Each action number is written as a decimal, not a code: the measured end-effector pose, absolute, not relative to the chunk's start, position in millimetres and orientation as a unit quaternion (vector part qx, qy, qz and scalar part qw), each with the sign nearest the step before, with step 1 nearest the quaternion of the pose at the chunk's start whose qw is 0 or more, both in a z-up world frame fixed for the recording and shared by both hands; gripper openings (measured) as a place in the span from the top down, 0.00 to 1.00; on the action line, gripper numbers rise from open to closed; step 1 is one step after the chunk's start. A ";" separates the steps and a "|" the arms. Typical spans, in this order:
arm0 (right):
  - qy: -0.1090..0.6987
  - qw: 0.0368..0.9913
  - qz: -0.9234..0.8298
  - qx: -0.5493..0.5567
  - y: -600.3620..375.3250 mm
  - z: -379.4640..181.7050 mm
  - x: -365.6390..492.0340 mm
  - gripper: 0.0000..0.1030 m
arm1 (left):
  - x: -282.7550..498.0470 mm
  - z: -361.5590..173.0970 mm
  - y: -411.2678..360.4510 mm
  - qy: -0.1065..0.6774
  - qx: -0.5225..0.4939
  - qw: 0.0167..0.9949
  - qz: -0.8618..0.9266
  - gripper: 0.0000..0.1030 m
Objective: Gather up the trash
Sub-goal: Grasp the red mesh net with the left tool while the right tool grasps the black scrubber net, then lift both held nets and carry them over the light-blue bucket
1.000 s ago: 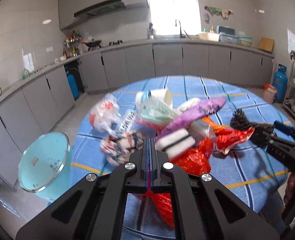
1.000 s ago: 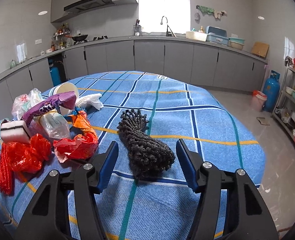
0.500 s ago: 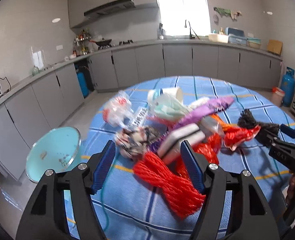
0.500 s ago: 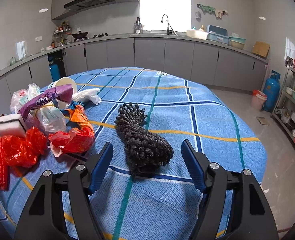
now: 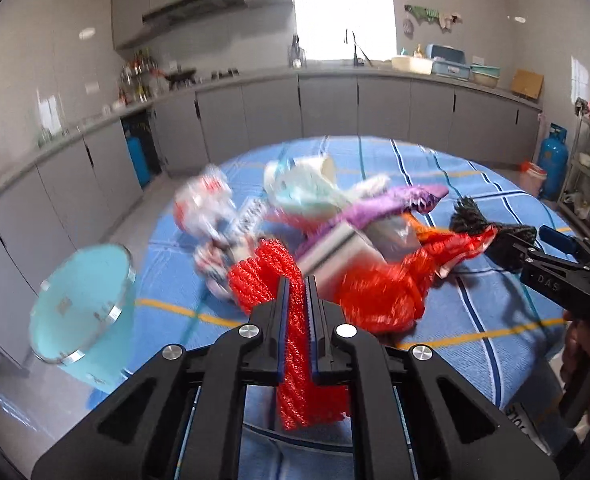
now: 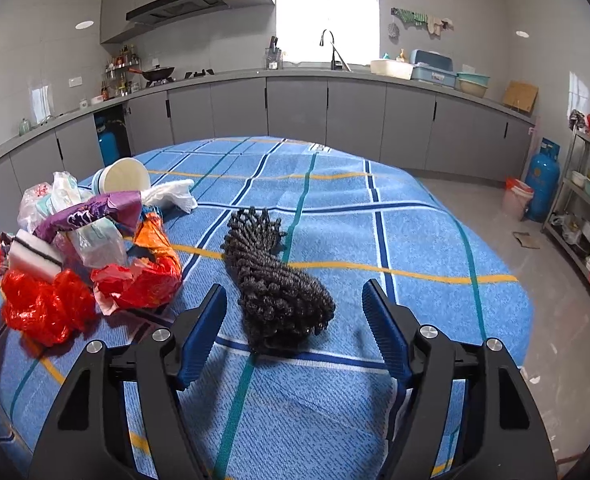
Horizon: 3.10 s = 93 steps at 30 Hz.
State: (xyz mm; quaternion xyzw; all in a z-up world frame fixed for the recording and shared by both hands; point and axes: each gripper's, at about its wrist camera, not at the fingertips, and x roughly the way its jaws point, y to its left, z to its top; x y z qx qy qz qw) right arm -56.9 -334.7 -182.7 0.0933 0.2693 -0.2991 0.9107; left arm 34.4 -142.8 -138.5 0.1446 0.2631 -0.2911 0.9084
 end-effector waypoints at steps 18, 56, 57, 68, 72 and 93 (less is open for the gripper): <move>0.290 0.920 -0.247 0.094 -334.3 -184.0 -44.4 0.83 | 54.2 -117.1 -122.1 0.227 0.154 0.933 -0.232 0.92; 0.200 0.966 -0.153 0.061 -234.2 -82.2 -11.7 0.84 | 67.4 -69.4 -47.7 0.183 0.129 0.964 -0.141 0.92; 0.200 0.966 -0.151 0.061 -232.9 -81.8 -9.8 0.84 | 69.3 -70.0 -46.0 0.184 0.131 0.964 -0.138 0.92; 0.200 0.970 -0.128 0.049 -211.7 -75.8 14.6 0.84 | 90.6 -74.4 -20.7 0.197 0.118 0.967 -0.112 0.92; 0.201 0.972 -0.117 0.044 -200.3 -73.6 28.4 0.84 | 99.6 -75.7 -11.6 0.200 0.113 0.967 -0.105 0.92; 0.206 0.977 -0.047 0.022 -146.9 -70.8 91.3 0.84 | 146.4 -78.8 39.5 0.217 0.101 0.970 -0.040 0.92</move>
